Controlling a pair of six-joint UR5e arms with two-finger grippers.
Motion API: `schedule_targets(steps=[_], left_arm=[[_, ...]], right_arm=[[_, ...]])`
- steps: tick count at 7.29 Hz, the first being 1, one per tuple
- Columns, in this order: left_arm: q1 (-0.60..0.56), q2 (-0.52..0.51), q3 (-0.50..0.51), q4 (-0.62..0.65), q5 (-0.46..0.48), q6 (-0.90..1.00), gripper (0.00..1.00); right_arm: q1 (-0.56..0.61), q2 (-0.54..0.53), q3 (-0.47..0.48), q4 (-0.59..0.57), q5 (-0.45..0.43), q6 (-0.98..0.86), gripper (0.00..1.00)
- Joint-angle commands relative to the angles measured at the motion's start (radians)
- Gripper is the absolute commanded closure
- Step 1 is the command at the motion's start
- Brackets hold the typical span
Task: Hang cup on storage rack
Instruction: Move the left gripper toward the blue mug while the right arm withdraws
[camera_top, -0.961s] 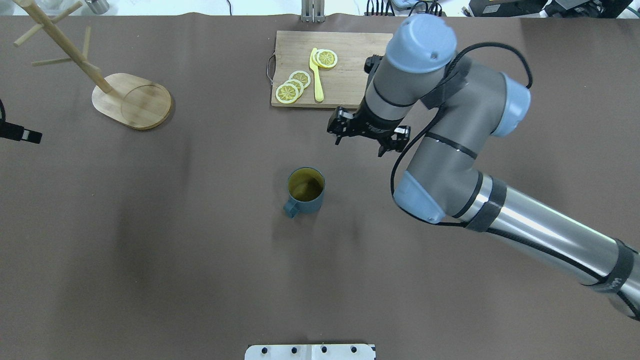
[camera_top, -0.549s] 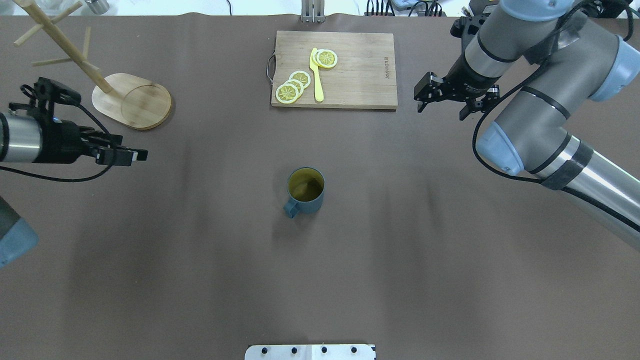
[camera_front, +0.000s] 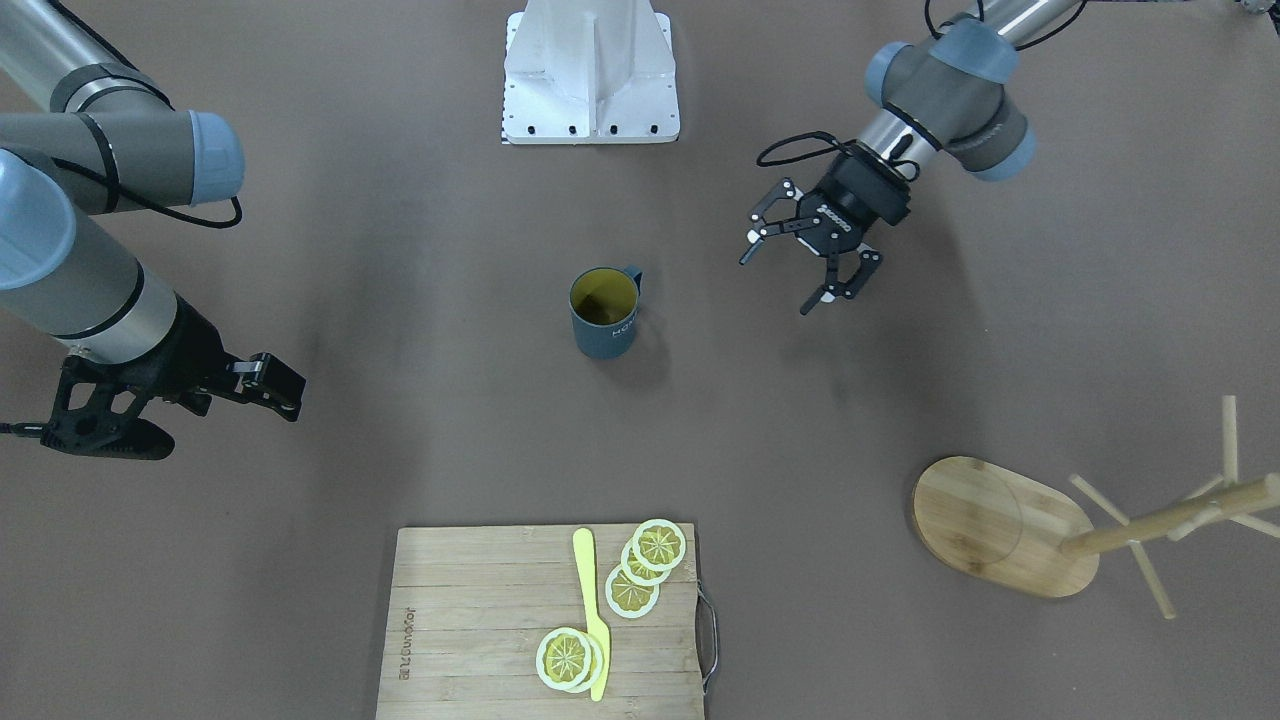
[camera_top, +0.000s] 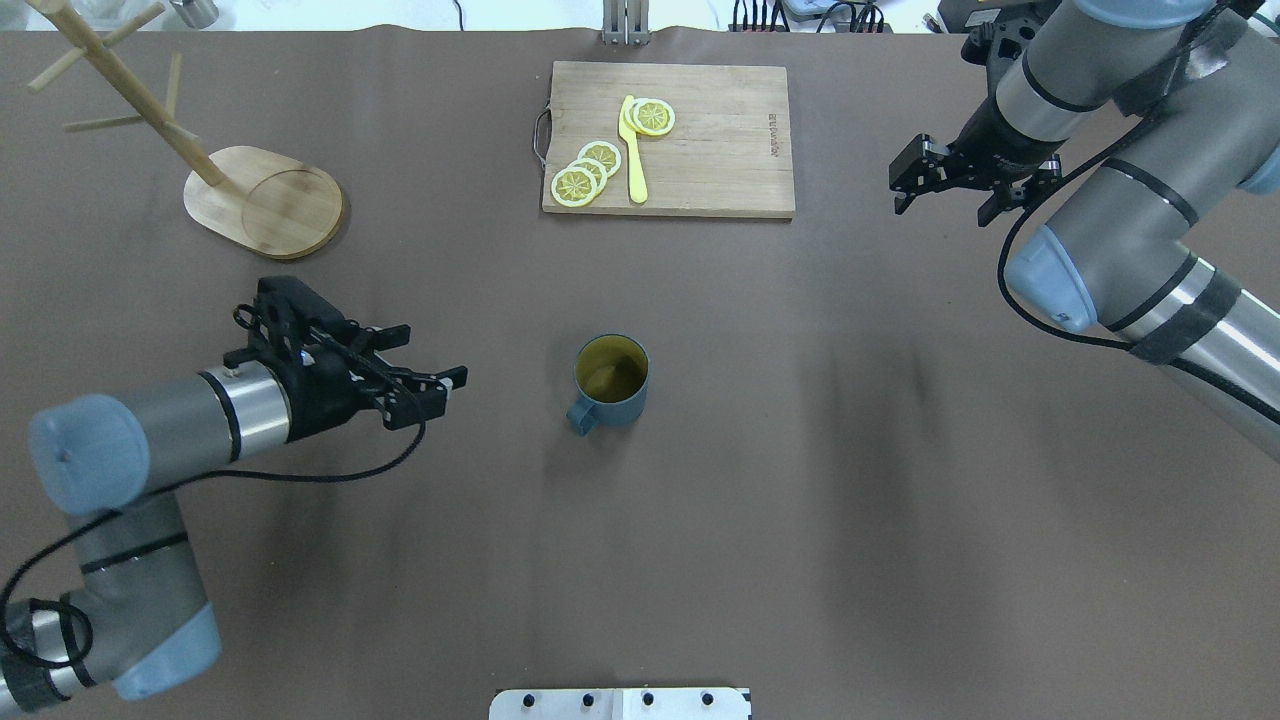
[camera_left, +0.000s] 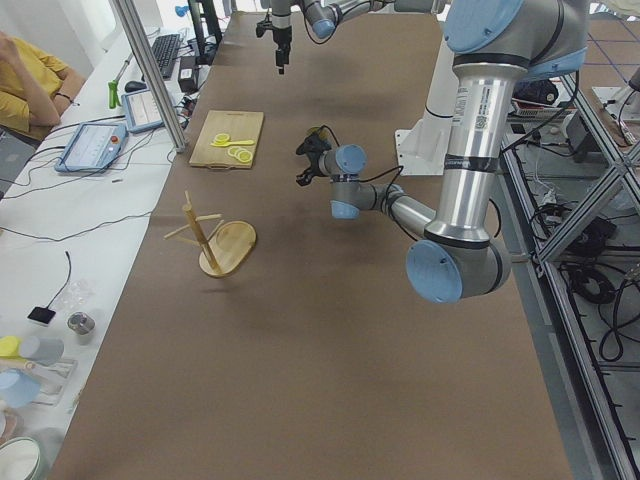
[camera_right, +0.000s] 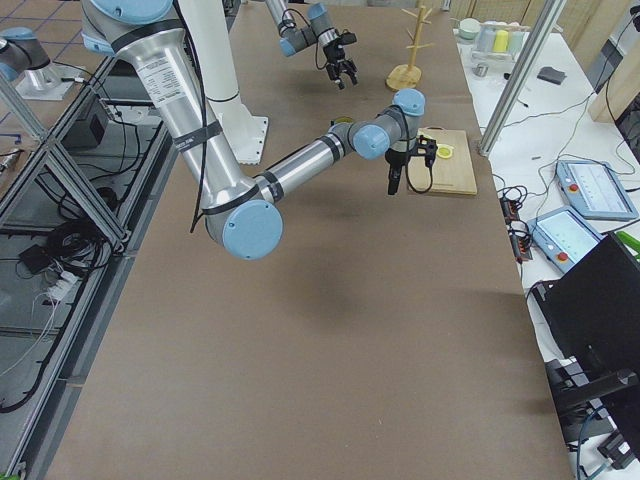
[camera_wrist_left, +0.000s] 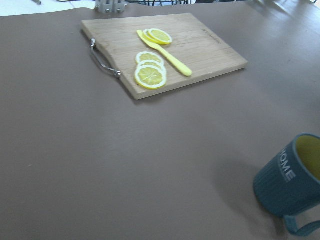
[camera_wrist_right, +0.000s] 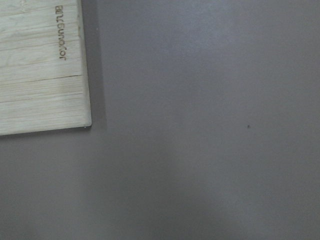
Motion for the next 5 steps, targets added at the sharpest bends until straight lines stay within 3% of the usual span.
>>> schedule_targets(steps=[1,2,5], left_arm=[[0.170,-0.045,0.093,-0.163,0.268,0.005,0.04],[0.202,-0.051,0.170,-0.291,0.322,0.026,0.04],[0.230,-0.182,0.264,-0.277,0.382,0.177,0.04]], right_arm=[[0.069,-0.025,-0.066,0.001,0.007,-0.170,0.00],[0.078,-0.025,-0.082,0.001,0.008,-0.184,0.00],[0.084,-0.021,-0.079,0.002,0.010,-0.191,0.00]])
